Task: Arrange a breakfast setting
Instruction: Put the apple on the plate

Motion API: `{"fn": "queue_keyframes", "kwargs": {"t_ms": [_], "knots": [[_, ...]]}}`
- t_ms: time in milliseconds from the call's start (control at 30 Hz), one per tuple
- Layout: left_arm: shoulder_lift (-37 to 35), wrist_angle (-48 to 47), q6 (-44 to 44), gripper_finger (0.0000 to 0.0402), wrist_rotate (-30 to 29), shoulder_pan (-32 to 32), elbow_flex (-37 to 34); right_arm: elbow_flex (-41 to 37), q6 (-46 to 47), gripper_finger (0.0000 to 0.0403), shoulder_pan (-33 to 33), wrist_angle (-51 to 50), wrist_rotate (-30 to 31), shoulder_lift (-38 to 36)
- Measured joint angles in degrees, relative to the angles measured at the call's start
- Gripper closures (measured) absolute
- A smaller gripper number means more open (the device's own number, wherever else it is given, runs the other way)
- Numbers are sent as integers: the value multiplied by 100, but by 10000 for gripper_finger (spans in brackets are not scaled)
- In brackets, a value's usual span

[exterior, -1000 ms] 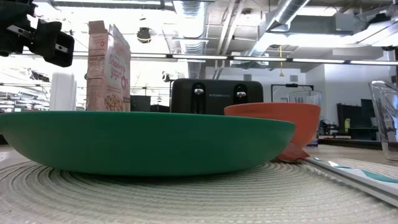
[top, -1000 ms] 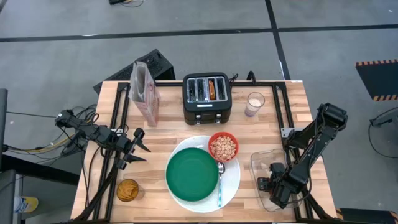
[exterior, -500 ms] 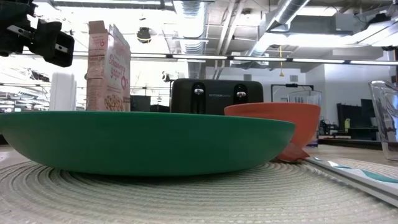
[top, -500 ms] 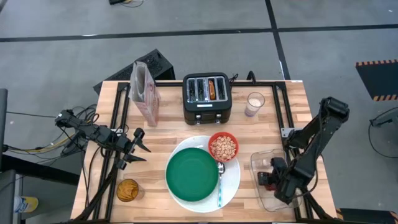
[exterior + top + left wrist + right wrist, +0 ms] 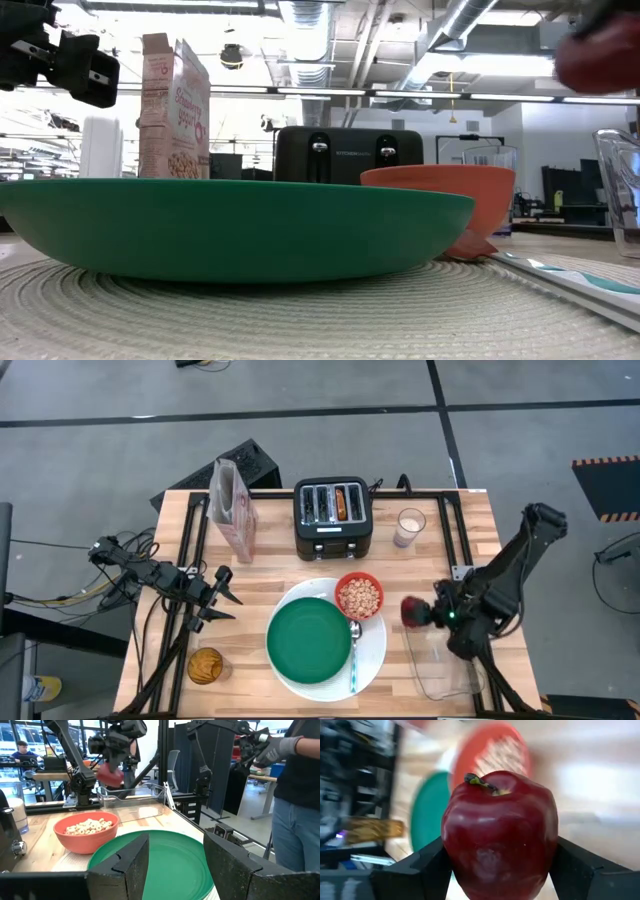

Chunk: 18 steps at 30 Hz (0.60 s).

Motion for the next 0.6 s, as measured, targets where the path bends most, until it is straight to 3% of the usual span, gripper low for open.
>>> {"fn": "queue_keyframes", "kwargs": {"t_ms": [233, 600], "knots": [[0, 0, 0, 226, 1, -2, 0, 0, -2486, 115, -787, 924, 1065, -469], [0, 0, 0, 226, 1, -2, 0, 0, -7528, 112, -2057, 4049, 873, -63]]}}
